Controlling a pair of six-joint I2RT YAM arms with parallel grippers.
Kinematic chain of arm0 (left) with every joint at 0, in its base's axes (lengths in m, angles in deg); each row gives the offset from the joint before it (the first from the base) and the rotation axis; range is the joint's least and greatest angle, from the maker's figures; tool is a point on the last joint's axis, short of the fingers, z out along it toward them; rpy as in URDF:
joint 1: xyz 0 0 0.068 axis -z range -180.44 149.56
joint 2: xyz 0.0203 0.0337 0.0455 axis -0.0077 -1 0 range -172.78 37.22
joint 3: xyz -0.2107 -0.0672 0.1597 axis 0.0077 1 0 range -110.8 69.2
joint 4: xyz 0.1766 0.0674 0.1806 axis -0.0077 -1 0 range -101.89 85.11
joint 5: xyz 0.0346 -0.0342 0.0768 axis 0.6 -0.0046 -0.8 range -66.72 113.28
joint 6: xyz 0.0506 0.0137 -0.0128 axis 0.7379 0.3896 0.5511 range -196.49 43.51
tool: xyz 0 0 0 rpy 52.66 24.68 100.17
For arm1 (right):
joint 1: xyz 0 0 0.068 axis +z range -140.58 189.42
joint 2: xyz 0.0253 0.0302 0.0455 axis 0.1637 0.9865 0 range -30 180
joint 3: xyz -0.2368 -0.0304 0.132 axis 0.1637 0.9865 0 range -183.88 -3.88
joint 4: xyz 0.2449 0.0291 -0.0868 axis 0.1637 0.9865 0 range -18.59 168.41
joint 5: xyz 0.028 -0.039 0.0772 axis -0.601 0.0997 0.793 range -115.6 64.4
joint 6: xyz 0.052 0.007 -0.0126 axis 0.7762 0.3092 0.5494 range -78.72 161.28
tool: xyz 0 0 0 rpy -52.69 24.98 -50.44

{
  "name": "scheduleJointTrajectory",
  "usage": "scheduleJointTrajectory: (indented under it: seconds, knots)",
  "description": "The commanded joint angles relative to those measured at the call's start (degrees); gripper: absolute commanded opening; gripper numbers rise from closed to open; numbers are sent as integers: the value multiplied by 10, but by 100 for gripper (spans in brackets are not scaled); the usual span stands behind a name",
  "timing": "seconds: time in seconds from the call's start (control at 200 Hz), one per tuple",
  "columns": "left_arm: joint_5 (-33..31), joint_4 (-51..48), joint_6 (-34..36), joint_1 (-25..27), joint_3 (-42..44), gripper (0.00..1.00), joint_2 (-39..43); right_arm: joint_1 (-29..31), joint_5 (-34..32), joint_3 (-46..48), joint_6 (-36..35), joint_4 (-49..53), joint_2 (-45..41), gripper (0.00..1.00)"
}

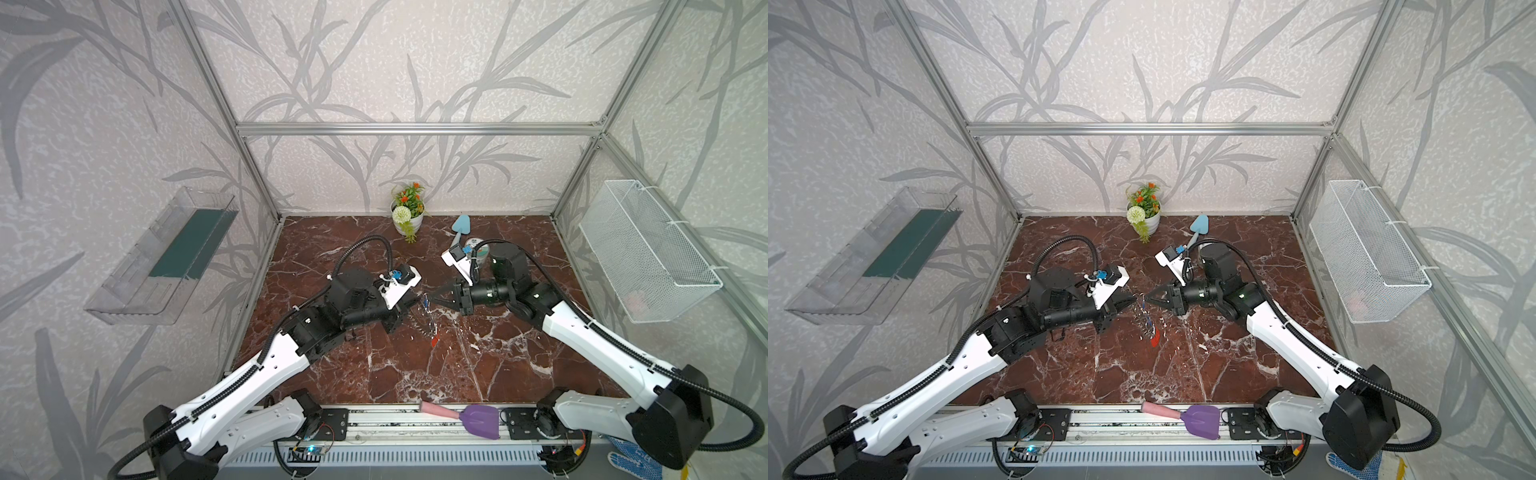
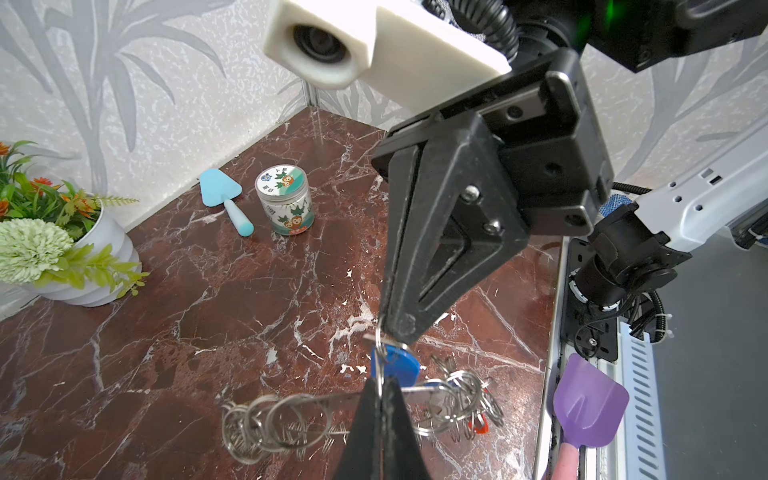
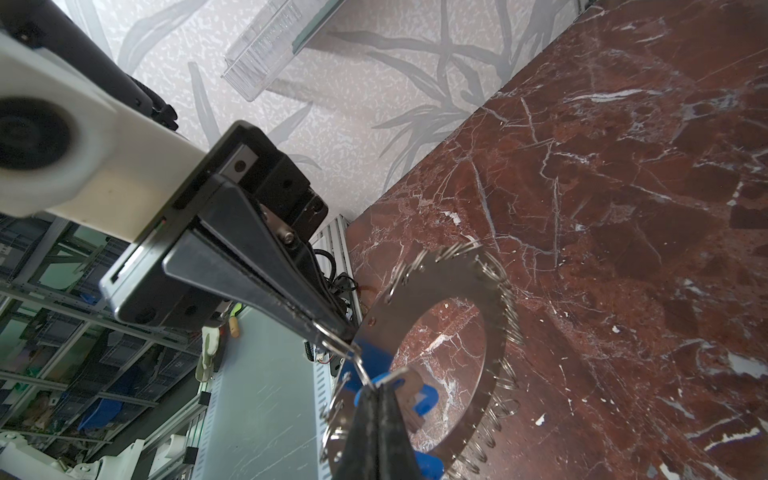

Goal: Put the keys on the keyring

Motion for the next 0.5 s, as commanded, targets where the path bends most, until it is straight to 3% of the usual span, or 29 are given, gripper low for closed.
scheduleJointTrajectory:
  seconds: [0.0, 0.495]
  knots:
    - [-3, 45, 13, 4, 3, 0, 20, -5, -25, 1, -4, 30, 2, 0]
    - [-11, 87, -26, 5, 15, 0, 16, -5, -5, 13, -1, 14, 0, 0]
